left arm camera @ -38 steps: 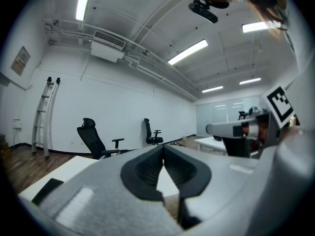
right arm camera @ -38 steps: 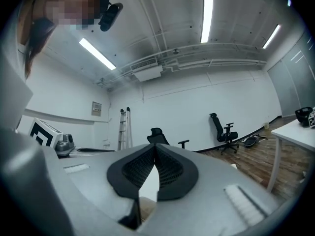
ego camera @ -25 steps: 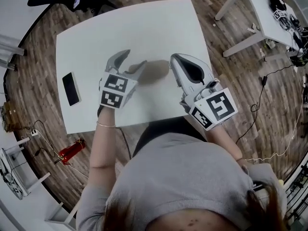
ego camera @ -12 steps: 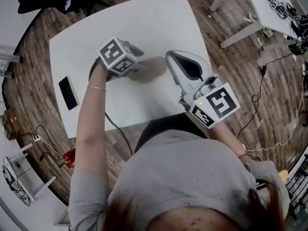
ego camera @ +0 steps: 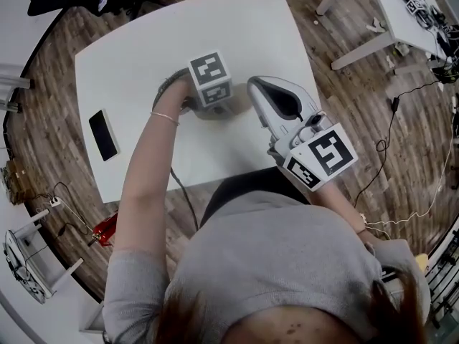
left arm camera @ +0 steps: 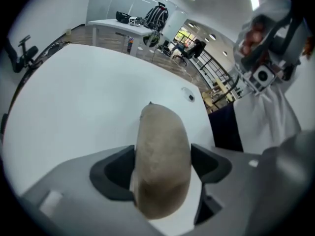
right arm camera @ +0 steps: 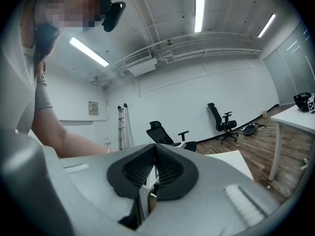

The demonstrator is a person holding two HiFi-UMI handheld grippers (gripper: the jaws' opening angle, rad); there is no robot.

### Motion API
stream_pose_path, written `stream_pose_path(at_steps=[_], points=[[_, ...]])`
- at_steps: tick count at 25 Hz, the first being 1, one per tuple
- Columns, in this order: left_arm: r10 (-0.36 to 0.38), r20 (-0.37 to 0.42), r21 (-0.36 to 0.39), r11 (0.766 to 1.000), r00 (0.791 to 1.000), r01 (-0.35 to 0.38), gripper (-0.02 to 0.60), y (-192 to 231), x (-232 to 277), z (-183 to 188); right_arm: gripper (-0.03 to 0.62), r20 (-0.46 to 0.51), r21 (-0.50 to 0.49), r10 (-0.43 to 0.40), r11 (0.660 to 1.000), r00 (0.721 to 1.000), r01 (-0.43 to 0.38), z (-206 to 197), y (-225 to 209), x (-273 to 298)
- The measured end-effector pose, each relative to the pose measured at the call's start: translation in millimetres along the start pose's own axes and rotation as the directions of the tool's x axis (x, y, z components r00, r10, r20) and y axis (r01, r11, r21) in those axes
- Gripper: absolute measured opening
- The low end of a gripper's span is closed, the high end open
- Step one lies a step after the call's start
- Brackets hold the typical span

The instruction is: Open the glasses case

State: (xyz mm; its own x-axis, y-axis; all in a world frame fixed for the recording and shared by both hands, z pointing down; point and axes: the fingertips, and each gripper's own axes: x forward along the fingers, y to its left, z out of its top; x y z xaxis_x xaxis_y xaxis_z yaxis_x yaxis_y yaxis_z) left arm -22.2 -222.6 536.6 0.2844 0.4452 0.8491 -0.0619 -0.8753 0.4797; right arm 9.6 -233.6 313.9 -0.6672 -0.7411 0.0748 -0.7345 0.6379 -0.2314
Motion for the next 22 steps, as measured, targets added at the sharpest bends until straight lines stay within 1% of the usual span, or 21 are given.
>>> stream_pose_path(at_steps=[1, 3, 6, 9, 15, 18, 20, 21, 22], points=[[0.016, -0.02, 0.008, 1.0, 1.0, -0.015, 0.363, -1.6, 6.2, -2.3, 0.006, 0.002, 0.002, 0.001, 1.0, 1.0, -0.001, 0.0, 0.5, -0.1], [0.042, -0.034, 0.017, 0.999, 0.999, -0.041, 0.37, -4.4, 13.1, -4.0, 0.006, 0.008, 0.008, -0.001, 1.0, 1.0, 0.001, 0.3, -0.7, -0.7], [0.065, -0.008, 0.016, 0.998, 0.998, -0.065, 0.371, -3.0, 15.1, -2.3, 0.006, 0.015, 0.018, -0.005, 1.0, 1.0, 0.004, -0.4, -3.9, -0.6], [0.066, 0.013, -0.012, 0.998, 0.998, -0.065, 0.373, -2.8, 14.9, -1.9, 0.006, 0.015, 0.022, 0.004, 1.0, 1.0, -0.004, 0.4, -2.6, 2.3], [0.053, 0.022, -0.007, 0.999, 0.998, -0.053, 0.37, -1.9, 14.8, -1.6, 0.006, 0.023, 0.037, 0.041, 0.998, 0.999, -0.042, 1.1, 4.8, 10.4], [0.057, 0.037, -0.043, 0.998, 0.998, -0.055, 0.367, -0.5, 11.8, -4.8, 0.006, 0.024, 0.036, 0.04, 0.999, 0.999, -0.04, 1.6, 3.9, 10.6], [0.092, 0.086, -0.071, 0.994, 0.992, -0.086, 0.365, 4.0, 2.3, -2.5, 0.006, 0.026, 0.036, 0.025, 0.999, 0.999, -0.026, 1.9, -3.5, 9.0], [0.122, 0.133, -0.084, 0.99, 0.984, -0.112, 0.365, 7.0, -5.9, 0.8, 0.006, 0.028, 0.031, 0.018, 0.999, 0.999, -0.019, 2.2, -8.2, 7.5], [0.154, 0.193, -0.1, 0.985, 0.969, -0.137, 0.365, 9.4, -16.1, 5.0, 0.006, 0.031, 0.02, 0.015, 1.0, 0.999, -0.016, 2.9, -12.8, 5.6]])
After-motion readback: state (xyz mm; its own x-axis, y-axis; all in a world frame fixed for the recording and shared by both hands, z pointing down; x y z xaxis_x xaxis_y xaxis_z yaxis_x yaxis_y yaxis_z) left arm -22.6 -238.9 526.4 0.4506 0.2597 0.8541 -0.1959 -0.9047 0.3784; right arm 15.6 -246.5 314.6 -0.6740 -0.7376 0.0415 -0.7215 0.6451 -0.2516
